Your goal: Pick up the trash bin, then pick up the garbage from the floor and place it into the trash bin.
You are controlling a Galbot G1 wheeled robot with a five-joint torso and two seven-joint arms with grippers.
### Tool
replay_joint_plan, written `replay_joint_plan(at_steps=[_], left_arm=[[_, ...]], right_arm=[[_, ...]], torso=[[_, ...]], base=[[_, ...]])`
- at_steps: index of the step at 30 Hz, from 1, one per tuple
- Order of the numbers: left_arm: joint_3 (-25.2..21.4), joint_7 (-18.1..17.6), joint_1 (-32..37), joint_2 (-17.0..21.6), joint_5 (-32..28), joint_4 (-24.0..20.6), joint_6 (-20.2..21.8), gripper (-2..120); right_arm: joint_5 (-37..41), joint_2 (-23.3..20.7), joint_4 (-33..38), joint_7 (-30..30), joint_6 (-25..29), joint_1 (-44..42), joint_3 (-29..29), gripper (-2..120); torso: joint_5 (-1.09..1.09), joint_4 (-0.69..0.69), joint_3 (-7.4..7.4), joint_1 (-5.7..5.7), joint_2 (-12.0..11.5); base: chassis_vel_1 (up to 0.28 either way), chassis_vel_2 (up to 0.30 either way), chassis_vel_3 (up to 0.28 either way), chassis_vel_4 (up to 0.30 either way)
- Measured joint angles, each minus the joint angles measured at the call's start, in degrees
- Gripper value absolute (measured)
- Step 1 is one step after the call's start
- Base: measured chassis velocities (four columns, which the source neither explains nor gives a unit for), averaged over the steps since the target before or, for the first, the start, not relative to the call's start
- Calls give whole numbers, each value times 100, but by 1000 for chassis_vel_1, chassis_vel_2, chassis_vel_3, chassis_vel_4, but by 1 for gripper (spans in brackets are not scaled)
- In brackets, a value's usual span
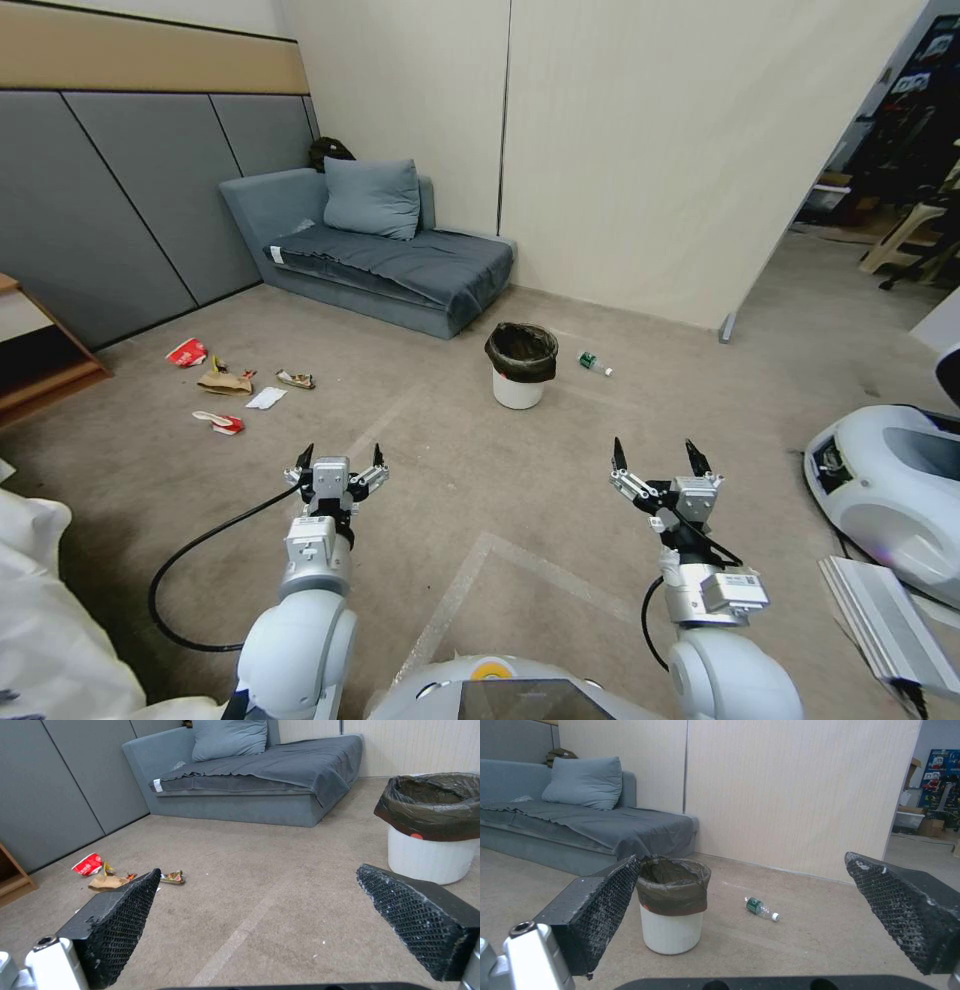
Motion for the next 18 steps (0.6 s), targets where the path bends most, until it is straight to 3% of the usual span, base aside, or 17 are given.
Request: replay_joint_plan(at_steps=[18], left_arm=[[72, 14, 104, -24, 159, 13, -74, 100]], right_arm=[[0, 0, -9, 0, 7, 8, -9, 100]], torso=[[0, 1, 0, 0, -1]], base=[[-160, 165, 160, -153]])
